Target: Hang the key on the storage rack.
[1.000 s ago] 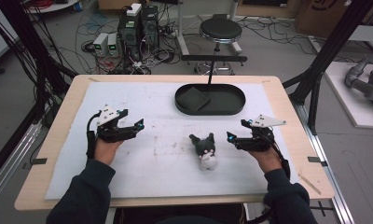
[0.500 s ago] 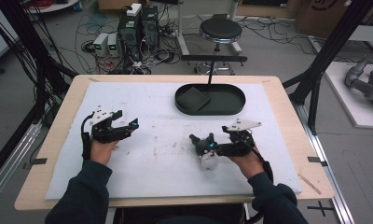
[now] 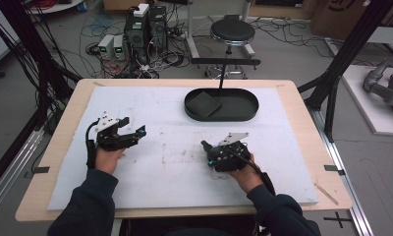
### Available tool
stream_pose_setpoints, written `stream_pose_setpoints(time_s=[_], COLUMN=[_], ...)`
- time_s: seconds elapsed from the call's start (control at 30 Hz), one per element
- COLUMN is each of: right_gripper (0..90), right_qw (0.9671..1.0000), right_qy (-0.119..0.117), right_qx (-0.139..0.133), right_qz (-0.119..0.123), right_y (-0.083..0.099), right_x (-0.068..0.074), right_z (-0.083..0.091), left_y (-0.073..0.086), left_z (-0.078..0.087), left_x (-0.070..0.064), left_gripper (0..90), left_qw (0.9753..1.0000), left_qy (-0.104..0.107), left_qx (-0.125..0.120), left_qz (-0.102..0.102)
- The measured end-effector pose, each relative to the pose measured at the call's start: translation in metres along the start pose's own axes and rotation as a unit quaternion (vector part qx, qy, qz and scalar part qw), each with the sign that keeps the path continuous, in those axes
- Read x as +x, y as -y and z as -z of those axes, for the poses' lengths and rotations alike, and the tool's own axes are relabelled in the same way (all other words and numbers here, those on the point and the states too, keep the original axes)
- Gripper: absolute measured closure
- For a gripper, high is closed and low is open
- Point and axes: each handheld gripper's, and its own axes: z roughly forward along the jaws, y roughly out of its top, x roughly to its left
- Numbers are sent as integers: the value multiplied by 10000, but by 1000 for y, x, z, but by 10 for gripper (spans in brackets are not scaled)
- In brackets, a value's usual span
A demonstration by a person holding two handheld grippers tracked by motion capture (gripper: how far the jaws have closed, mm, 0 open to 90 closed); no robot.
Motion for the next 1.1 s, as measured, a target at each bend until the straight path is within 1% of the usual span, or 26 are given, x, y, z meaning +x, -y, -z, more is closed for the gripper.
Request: stream_pose_setpoints(time_s=[0.07,0.13,0.17,0.27,0.37,0.4,0.43,0.47,0.5,0.6,0.67,0.77,0.8,0.87,0.93,0.97,1.0,1.03,1.1], right_gripper=[365,396,407,419,422,422,422,421,422,422,422,423,423,423,423,424,425,425,426], right_qw=[9998,9996,9993,9990,9977,9969,9951,9939,9925,9879,9847,9798,9792,9794,9805,9789,9754,9730,9713], right_qy=[-82,-130,-145,-208,-532,-664,-876,-982,-1065,-1324,-1430,-1578,-1589,-1543,-1495,-1531,-1644,-1690,-1681], right_qx=[67,117,137,-30,-328,-387,-439,-499,-595,-801,-996,-1231,-1259,-1304,-1270,-1350,-1457,-1556,-1649], right_qz=[164,228,318,384,251,190,148,92,116,44,39,-25,-48,-43,-89,-102,-192,-239,-327], right_y=[0,0,0,-1,2,4,5,7,9,13,15,17,17,16,13,11,10,9,9], right_x=[-5,-8,-12,-23,-43,-49,-55,-61,-67,-81,-89,-101,-105,-112,-118,-121,-124,-127,-133], right_z=[3,5,7,16,30,34,37,40,43,53,58,64,66,68,72,74,76,78,82], left_y=[0,0,0,0,0,0,0,0,0,0,0,-1,-1,-1,-1,-1,-1,-1,-1], left_z=[-1,-1,0,0,0,0,0,0,0,1,1,1,1,2,1,1,1,0,0], left_x=[0,-1,-1,0,0,0,0,0,1,1,1,2,2,3,3,4,4,3,3], left_gripper=[239,241,241,244,247,248,248,249,250,251,251,251,251,251,252,253,253,253,254], left_qw=[10000,10000,10000,10000,10000,10000,10000,10000,10000,10000,9999,9999,9999,9999,9999,9998,9999,9999,9999], left_qy=[10,4,6,1,-15,-19,-24,-31,-38,-53,-69,-82,-76,-56,-49,-47,-34,-26,-5], left_qx=[21,16,10,5,-8,-5,-8,-17,-23,-78,-94,-130,-138,-160,-165,-168,-165,-161,-161], left_qz=[15,16,21,22,33,34,34,37,28,23,14,8,1,-6,-5,-2,-7,-13,-45])
